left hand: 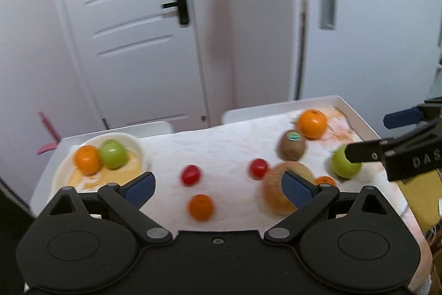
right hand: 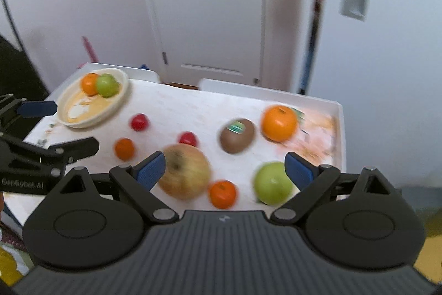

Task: Organize fruits
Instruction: 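Grasp the large brown apple with the left tool while the right tool grasps another green apple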

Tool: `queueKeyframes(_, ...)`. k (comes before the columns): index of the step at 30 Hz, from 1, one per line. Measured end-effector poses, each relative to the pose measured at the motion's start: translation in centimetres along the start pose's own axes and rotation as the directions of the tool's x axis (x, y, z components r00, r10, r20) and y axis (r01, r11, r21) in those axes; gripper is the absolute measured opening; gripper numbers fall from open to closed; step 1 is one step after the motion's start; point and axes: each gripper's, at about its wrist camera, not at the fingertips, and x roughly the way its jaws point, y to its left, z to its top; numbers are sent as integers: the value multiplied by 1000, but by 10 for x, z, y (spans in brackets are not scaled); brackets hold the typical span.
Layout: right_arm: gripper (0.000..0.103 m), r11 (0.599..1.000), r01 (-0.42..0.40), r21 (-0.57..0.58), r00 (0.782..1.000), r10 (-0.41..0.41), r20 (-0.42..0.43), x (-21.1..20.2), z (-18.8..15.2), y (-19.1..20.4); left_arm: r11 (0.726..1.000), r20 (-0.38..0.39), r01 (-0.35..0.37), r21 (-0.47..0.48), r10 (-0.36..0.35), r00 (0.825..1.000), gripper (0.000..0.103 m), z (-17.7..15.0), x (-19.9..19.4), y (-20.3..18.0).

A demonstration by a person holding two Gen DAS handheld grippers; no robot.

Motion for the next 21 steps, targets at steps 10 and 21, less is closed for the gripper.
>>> queueKeyframes(10, 103, 996, 66, 62, 998, -65, -21, 26, -28, -42, 989, -31, 84, 119, -81, 996, 100, -11, 56, -51)
queueKeyframes(21, 102, 991, 68, 115, 997, -64, -34, 64, -36, -54, 981, -64, 109, 160, -100, 993, 98, -23, 99, -66)
